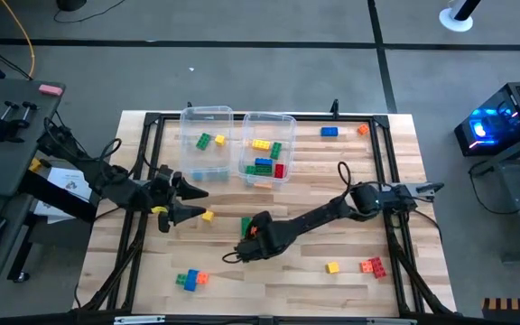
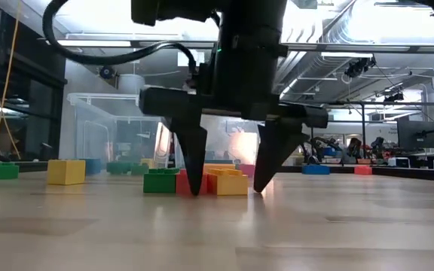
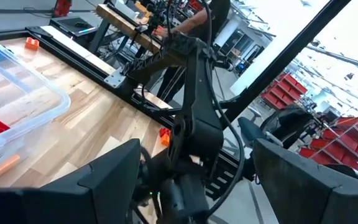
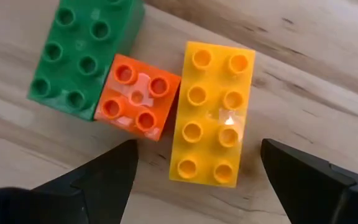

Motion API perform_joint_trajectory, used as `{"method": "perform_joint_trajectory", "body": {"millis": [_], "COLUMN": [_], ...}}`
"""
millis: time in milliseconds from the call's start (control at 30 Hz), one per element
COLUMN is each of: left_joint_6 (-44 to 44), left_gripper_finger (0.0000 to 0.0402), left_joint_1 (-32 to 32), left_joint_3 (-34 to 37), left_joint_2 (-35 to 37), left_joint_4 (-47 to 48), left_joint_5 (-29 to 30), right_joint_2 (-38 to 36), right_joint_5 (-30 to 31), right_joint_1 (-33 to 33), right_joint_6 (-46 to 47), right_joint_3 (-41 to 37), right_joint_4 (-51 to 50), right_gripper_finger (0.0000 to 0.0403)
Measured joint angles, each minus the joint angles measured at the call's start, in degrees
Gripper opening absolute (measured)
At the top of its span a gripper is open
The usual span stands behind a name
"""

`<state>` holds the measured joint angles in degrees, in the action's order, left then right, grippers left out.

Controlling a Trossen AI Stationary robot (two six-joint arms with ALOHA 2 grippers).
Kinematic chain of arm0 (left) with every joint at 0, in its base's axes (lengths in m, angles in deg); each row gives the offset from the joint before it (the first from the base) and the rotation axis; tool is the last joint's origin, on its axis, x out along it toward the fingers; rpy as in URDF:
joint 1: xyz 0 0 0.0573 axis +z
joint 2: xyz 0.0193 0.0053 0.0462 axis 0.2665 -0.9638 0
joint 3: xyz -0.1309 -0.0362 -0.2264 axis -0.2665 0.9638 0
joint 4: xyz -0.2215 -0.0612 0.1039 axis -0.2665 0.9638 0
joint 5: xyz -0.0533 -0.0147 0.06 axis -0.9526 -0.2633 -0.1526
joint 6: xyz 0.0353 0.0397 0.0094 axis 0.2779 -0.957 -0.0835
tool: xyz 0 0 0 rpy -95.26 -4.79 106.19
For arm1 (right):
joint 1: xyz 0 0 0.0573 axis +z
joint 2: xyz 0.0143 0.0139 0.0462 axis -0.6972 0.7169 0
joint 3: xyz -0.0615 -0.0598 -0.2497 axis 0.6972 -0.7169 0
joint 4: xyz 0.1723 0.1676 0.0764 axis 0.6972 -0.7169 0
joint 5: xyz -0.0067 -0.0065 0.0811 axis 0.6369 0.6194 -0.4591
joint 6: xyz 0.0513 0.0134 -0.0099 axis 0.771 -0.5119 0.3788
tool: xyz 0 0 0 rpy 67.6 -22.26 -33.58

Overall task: Sort blocks by size
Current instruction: Put the yellow big game piece into the right transparent bin

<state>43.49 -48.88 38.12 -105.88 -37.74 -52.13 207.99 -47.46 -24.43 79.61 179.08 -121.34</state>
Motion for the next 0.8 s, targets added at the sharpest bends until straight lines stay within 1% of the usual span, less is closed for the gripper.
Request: {"method": "perform_joint_trajectory", "body": {"millis": [100,200,300,433,467,533,667,767,800], "left_joint_6": [-0.1,0.0,0.0,0.0,0.2,0.4,0.2,-1.7,-2.7], "left_gripper_finger": [0.0298,0.0298,0.0298,0.0298,0.0298,0.0298,0.0298,0.0298,0.0298], "left_joint_1": [0.0,0.0,0.0,0.0,0.0,0.0,0.0,0.0,0.0], "left_joint_3": [0.0,0.0,0.0,0.0,0.0,0.0,-0.1,-0.1,-0.1], "left_joint_2": [0.0,0.0,0.0,0.0,0.0,0.5,2.7,4.9,5.7], "left_joint_4": [0.5,1.2,1.3,1.3,1.0,-0.1,-5.8,-8.5,-9.2], "left_joint_5": [-0.8,-0.9,-0.9,-0.9,-0.9,-1.9,-6.7,-7.3,-7.3], "right_joint_2": [-0.1,-0.1,-0.1,-0.1,-0.1,-0.3,-2.6,-7.3,-9.3], "right_joint_5": [0.4,0.8,1.0,1.1,1.1,0.7,-2.6,-2.8,-1.8], "right_joint_1": [-0.7,-1.5,-1.9,-1.9,-1.9,-1.5,-0.1,1.3,1.8], "right_joint_6": [-0.1,-2.1,-3.6,-6.1,-7.3,-10.4,-17.8,-21.7,-23.2], "right_joint_3": [-0.4,-0.5,-0.5,-0.6,-0.6,-0.6,-0.8,-0.8,-0.8], "right_joint_4": [-1.8,-3.4,-3.6,-3.6,-4.0,-4.4,-8.8,-12.7,-13.8], "right_gripper_finger": [0.0334,0.0309,0.0252,0.0146,0.0132,0.0136,0.0136,0.0136,0.0136]}}
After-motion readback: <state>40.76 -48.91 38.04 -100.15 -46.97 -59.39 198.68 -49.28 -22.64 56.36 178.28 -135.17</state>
